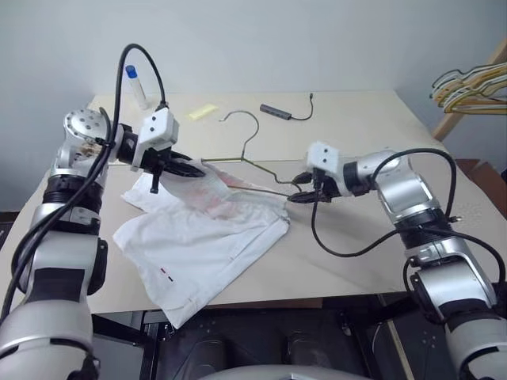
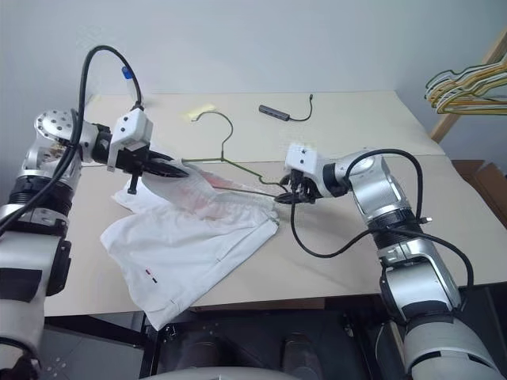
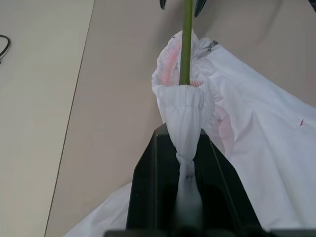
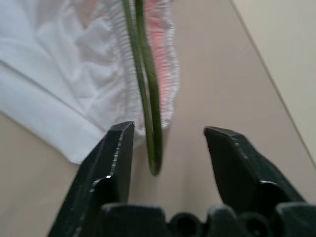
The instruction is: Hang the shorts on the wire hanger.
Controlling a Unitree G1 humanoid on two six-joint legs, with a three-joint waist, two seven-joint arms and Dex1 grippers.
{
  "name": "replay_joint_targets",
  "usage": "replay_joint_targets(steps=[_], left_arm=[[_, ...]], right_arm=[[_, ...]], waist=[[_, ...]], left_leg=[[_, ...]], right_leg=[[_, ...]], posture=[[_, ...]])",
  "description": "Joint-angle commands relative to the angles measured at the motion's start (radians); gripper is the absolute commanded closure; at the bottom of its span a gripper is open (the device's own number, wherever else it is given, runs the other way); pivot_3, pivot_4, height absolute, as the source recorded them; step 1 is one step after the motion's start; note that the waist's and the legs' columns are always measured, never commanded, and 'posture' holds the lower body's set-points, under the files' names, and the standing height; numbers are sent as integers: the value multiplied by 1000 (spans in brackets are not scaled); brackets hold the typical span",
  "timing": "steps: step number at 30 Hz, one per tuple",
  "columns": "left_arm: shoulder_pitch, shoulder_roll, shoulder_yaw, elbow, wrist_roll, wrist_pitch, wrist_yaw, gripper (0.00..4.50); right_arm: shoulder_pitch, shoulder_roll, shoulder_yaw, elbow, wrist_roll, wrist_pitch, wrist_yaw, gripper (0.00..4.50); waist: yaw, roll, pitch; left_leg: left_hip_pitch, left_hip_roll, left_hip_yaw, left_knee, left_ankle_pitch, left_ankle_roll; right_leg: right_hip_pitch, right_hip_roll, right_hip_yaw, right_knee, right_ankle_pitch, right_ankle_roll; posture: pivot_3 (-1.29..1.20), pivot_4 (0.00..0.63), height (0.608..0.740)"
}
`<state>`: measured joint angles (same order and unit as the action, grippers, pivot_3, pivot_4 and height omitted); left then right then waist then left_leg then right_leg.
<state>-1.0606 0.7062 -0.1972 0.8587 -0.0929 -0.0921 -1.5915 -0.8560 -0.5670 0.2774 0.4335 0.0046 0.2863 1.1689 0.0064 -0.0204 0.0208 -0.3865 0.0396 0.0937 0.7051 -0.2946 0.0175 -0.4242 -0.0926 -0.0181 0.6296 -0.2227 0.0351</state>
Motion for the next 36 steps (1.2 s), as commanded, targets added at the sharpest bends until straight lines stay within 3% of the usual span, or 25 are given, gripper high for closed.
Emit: replay_joint_targets(steps=[1,3,13,21,29,32,36], left_arm=[[-24,15,26,10,13,-29,7,4500],[-39,13,30,34,32,-40,44,4500],[-94,26,67,96,44,-67,85,4500],[-94,35,93,76,41,-59,85,4500],[-96,33,95,80,45,-61,96,4500],[-93,33,98,79,44,-61,106,4500],[-81,39,99,68,41,-58,102,4500]], right_arm=[[-65,-28,-98,26,24,30,-67,587],[-95,-48,-153,53,61,118,-76,28],[73,-76,-249,-107,195,386,-92,28],[243,92,-215,-262,276,479,-186,28],[196,251,-166,-122,255,428,-237,28],[181,277,-163,-71,260,407,-236,599],[161,294,-176,-34,262,386,-256,1974]], waist=[[-1,0,0],[-4,0,0],[-11,0,0],[-24,0,0],[-19,0,0],[-17,0,0],[-19,0,0]], left_leg=[[0,0,0,0,0,0],[0,0,0,0,0,0],[0,1,0,0,-2,4],[1,0,0,0,-2,3],[0,0,0,1,-1,1],[0,0,0,1,-1,1],[0,0,0,1,-1,1]], right_leg=[[0,0,0,0,0,0],[0,0,0,0,0,0],[0,0,0,0,0,0],[0,0,2,1,0,0],[0,0,1,1,0,1],[0,0,1,0,0,1],[0,0,1,1,0,1]], posture=[[56,0,740],[54,0,740],[61,0,740],[72,0,740],[81,0,740],[88,0,740],[93,0,740]])
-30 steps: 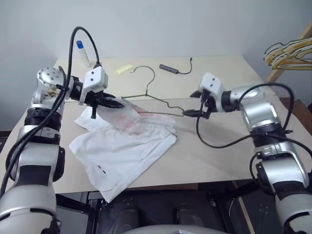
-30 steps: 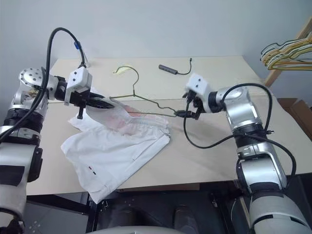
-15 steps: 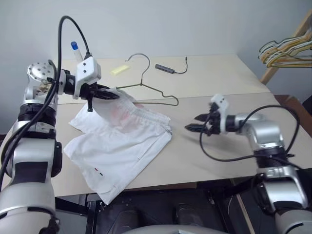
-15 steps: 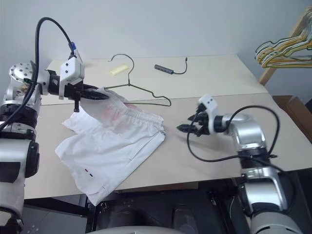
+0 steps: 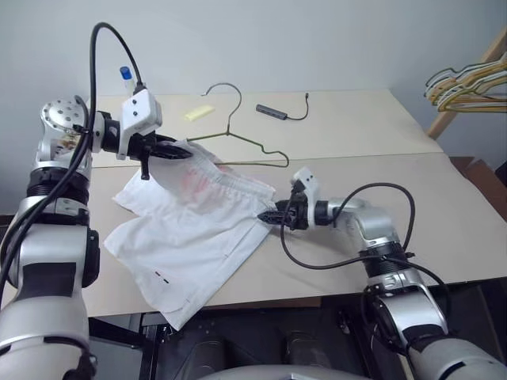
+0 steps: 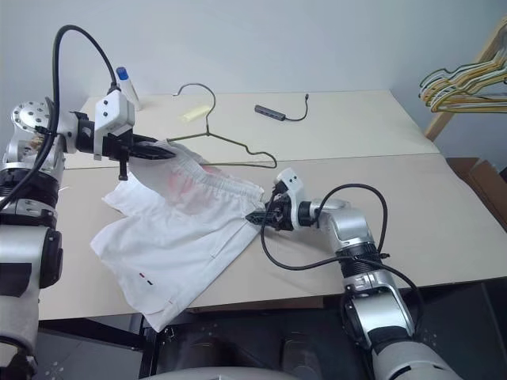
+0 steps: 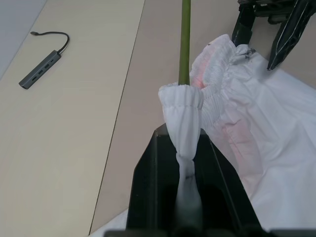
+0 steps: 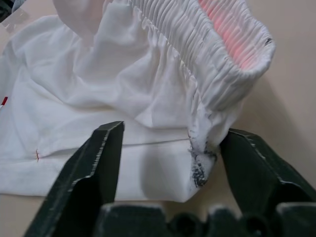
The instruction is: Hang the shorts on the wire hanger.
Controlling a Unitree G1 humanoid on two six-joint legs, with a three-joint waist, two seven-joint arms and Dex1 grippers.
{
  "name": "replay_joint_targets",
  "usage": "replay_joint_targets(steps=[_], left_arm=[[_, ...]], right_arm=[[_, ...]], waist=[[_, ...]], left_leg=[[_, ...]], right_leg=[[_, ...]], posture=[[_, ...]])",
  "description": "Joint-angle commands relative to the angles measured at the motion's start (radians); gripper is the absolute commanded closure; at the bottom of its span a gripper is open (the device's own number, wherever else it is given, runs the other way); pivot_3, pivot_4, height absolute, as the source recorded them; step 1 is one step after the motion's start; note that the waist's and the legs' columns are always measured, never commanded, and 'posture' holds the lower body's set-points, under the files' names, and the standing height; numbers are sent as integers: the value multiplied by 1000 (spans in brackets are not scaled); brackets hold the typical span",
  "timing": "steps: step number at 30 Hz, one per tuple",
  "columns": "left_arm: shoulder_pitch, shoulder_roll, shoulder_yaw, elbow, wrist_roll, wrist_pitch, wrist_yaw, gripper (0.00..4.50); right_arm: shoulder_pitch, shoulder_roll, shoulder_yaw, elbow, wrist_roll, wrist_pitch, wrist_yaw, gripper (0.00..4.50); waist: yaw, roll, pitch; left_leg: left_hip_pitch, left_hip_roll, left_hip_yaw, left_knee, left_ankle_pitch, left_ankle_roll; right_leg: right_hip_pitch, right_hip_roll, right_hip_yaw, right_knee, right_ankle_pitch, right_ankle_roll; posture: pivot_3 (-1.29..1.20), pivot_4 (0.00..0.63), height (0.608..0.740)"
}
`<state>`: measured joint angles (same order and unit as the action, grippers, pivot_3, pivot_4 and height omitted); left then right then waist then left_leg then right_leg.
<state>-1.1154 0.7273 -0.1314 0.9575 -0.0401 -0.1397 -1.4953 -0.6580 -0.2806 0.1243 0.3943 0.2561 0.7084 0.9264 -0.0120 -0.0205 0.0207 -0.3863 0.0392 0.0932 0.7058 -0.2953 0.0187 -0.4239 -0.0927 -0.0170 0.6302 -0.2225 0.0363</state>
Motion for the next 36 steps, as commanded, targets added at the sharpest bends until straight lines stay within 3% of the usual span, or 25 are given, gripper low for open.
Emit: replay_joint_targets(steps=[1,7,20,36], left_arm=[[-25,18,34,-32,-14,-7,4,4500],[-24,20,38,-33,-11,-5,6,4500],[11,45,72,-66,-63,5,-105,4500],[24,50,3,-24,43,-55,-29,4500]], right_arm=[[-41,10,-29,12,14,-40,-19,2342],[-62,7,-17,58,-5,-45,-39,4451],[-49,-112,-84,88,-43,-157,-106,4451],[-58,-258,-67,-12,-71,-247,-49,4451]], waist=[[0,0,0],[-1,0,0],[0,0,0],[-5,0,0]], left_leg=[[0,0,0,0,0,0],[0,0,0,0,0,0],[0,0,0,0,0,0],[0,0,1,0,0,1]], right_leg=[[0,0,0,0,0,0],[0,0,0,0,0,0],[0,0,0,0,0,0],[0,0,1,0,0,0]], posture=[[95,0,740],[98,0,740],[78,0,740],[61,0,740]])
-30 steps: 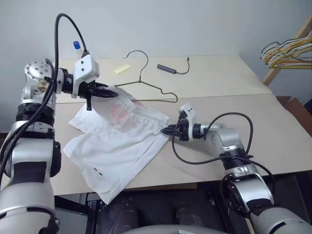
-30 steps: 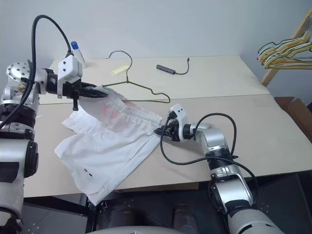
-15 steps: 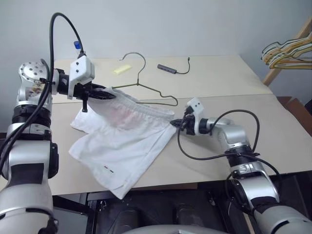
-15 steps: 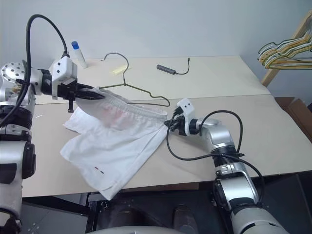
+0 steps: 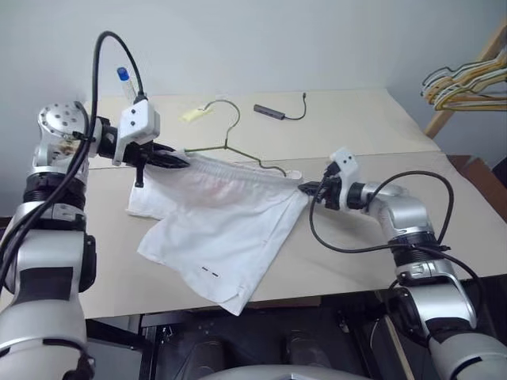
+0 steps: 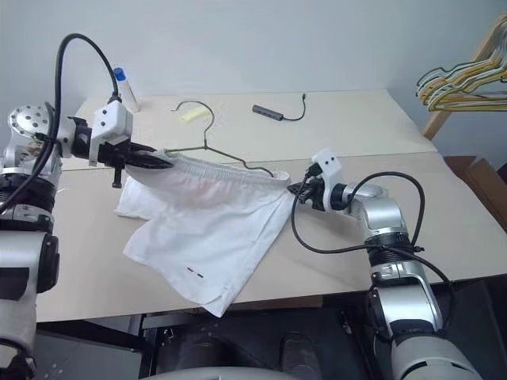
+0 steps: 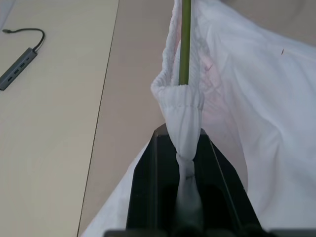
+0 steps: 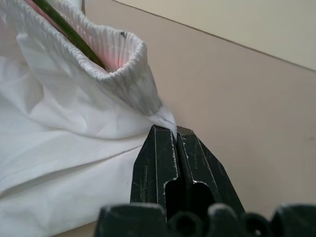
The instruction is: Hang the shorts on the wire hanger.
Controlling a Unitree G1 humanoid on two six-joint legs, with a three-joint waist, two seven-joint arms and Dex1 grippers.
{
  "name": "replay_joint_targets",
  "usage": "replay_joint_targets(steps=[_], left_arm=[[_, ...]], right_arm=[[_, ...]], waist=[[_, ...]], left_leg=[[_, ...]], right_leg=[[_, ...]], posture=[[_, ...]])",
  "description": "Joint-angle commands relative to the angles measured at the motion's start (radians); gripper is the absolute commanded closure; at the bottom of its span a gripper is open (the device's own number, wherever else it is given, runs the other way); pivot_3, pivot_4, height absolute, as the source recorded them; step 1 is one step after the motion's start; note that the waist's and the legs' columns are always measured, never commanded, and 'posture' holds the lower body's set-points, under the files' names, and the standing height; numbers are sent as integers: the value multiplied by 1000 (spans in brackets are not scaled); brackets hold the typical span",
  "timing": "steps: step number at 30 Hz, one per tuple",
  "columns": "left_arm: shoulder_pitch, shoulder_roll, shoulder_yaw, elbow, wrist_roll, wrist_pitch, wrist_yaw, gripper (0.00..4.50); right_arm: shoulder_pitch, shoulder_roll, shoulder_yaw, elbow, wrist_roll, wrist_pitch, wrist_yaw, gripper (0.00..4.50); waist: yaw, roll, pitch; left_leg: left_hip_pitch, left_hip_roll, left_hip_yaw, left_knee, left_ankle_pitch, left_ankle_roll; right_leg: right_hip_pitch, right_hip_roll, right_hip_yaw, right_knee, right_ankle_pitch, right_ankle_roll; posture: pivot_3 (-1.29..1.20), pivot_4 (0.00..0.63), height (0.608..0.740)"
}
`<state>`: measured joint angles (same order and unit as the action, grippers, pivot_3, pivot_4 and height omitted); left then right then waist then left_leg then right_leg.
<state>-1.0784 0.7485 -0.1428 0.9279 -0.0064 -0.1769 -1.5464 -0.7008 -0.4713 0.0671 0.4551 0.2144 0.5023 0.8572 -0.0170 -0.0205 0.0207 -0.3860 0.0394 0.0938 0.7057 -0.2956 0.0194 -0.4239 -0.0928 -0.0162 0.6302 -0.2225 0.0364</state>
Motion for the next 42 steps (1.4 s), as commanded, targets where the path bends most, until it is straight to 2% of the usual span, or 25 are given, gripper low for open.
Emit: replay_joint_targets(steps=[1,8,14,17,23,29,33,38,42], left_arm=[[-13,27,15,5,13,-23,30,4500],[-46,0,19,19,15,-48,72,4500],[-77,-13,26,27,8,-64,79,4500],[-81,-13,33,26,5,-70,85,4500],[-63,-6,37,15,3,-77,83,4500],[-48,-6,45,3,-9,-71,78,4500],[-41,-6,48,-8,-13,-71,74,4500],[-34,-4,54,-17,-18,-68,73,4500],[-27,-4,62,-36,-32,-54,56,4500]], right_arm=[[-16,-80,-1,-98,-34,-49,33,4451],[-144,-190,117,-306,-68,-22,194,4451],[-303,-178,238,-323,-166,15,222,4451],[-312,-171,279,-316,-226,-70,207,4451],[-317,-112,289,-259,-266,-144,172,4451],[-298,-101,287,-255,-272,-209,195,4451],[-289,-107,289,-244,-268,-245,225,3524],[-298,-82,279,-211,-274,-253,211,1767],[-304,-58,266,-175,-252,-221,221,1767]], waist=[[1,0,0],[0,0,0],[-4,0,0],[1,0,0],[1,0,0],[0,0,0],[0,0,0],[0,0,0],[0,0,0]], left_leg=[[0,0,0,0,0,1],[0,0,0,0,-2,3],[0,1,0,0,-2,3],[-1,0,1,1,-1,2],[-2,0,1,3,-1,1],[-3,0,1,3,-1,1],[-2,0,1,4,-1,1],[-2,0,1,4,-1,1],[-2,0,1,4,-1,1]], right_leg=[[0,0,0,0,0,0],[-1,0,0,0,0,0],[-1,0,0,0,0,0],[-1,0,0,0,0,0],[-1,-1,-1,0,0,1],[-1,0,-1,0,0,1],[-1,0,-1,0,0,1],[-1,0,-1,0,0,1],[-1,0,-1,0,0,1]], posture=[[59,0,740],[41,0,740],[42,0,740],[43,0,740],[51,0,740],[57,0,740],[60,0,740],[62,0,740],[63,0,740]])
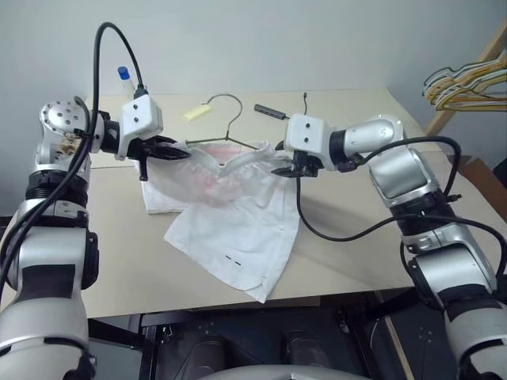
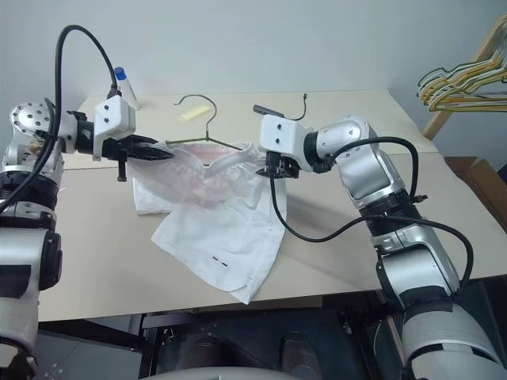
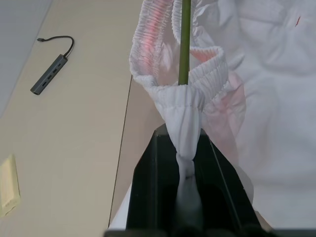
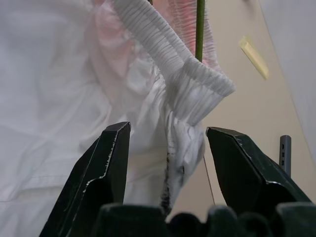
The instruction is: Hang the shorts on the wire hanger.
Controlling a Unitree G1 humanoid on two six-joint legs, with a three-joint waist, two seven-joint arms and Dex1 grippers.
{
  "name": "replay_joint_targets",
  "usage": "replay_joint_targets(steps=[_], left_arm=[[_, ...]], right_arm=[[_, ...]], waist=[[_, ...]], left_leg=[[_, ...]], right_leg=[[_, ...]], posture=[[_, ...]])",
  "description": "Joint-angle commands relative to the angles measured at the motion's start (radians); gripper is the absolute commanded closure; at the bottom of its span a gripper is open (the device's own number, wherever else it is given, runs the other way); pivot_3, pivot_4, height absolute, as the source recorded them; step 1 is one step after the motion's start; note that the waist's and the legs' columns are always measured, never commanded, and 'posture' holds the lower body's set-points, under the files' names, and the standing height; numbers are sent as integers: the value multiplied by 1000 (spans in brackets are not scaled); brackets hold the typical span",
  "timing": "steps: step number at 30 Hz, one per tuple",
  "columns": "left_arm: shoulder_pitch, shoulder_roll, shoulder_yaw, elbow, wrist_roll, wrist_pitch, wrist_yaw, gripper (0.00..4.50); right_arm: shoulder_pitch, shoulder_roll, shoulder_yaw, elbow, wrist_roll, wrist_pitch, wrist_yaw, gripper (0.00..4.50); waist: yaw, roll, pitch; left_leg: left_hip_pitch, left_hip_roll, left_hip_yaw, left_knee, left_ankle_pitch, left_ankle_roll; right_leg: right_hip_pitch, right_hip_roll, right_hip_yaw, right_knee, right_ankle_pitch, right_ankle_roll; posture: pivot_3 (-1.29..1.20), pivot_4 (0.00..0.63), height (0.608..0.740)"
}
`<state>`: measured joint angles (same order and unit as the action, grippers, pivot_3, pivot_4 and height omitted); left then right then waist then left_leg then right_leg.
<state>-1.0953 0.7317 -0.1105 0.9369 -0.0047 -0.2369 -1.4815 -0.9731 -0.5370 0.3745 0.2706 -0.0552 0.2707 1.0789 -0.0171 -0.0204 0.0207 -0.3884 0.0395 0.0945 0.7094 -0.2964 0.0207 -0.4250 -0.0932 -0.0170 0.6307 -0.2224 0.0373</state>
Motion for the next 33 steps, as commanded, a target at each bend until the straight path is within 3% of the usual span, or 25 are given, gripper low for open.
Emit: replay_joint_targets(steps=[1,5,10,15,18,23,26,33], left_arm=[[-8,13,29,-50,-34,7,-12,4500],[-3,12,32,-57,-38,10,-24,4500],[2,10,46,-71,-68,14,-67,4500],[1,9,55,-87,-103,27,-102,4500],[4,12,57,-96,-114,24,-113,4500],[7,7,59,-92,-109,18,-104,4500],[8,4,61,-87,-109,14,-97,4500],[-3,-2,66,-73,-112,54,-86,2386]], right_arm=[[-34,17,-43,27,14,16,-10,1767],[-52,57,-75,92,35,39,-32,1767],[-82,98,-157,130,160,122,49,1767],[-97,100,-165,157,187,159,80,1767],[-91,93,-156,159,180,150,101,2291],[-83,91,-159,155,176,154,115,4027],[-80,93,-161,155,170,152,114,4367],[-62,87,-162,133,164,163,107,4377]], waist=[[0,0,0],[0,0,0],[-1,0,0],[0,0,0],[0,0,0],[-1,0,0],[-1,0,0],[-1,0,0]], left_leg=[[0,0,0,0,0,0],[0,0,0,0,0,0],[0,0,0,0,0,0],[0,0,0,0,0,0],[0,0,0,0,0,0],[0,0,0,0,0,0],[0,0,0,0,0,0],[0,0,0,0,0,0]], right_leg=[[0,0,0,0,0,0],[0,0,0,0,0,0],[0,0,0,0,0,0],[1,0,0,0,0,0],[0,0,0,0,0,0],[0,0,0,0,0,0],[0,0,0,1,0,0],[0,0,0,1,0,0]], posture=[[66,0,740],[66,0,740],[67,0,740],[68,0,740],[66,0,740],[63,0,740],[60,0,740],[55,0,740]])
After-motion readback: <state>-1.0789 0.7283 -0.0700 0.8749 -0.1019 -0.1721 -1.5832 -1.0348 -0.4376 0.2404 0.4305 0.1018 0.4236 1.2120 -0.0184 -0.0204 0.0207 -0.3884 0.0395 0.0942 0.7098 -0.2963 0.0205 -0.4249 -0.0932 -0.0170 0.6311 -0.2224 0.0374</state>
